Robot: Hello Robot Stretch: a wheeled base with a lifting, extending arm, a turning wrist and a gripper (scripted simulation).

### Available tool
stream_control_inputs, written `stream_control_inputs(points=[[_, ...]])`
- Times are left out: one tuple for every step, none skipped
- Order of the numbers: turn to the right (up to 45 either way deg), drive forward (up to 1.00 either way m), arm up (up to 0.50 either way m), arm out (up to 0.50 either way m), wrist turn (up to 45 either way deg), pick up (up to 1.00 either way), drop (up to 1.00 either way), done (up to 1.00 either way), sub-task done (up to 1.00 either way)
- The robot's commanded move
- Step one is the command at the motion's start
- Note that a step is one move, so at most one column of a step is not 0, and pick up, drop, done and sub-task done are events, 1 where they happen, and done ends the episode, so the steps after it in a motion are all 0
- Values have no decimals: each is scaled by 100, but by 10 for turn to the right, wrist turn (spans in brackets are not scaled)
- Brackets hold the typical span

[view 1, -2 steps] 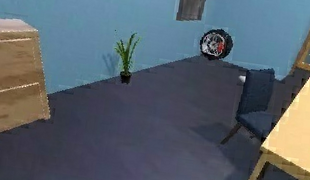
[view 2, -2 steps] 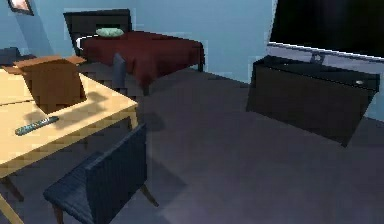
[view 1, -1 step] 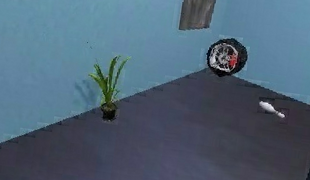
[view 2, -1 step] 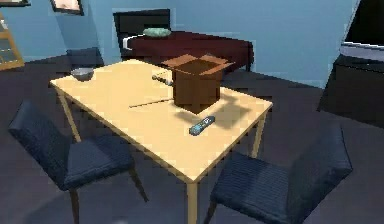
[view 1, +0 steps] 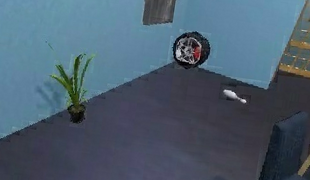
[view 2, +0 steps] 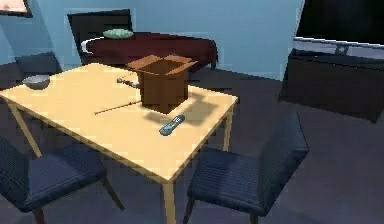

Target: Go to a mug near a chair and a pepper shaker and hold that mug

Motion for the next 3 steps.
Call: stream_control_inputs(points=[[0, 5, 0, 0, 0, 0, 0, 0, 0], [0, 100, 0, 0, 0, 0, 0, 0, 0], [270, 0, 0, 0, 0, 0, 0, 0, 0]])
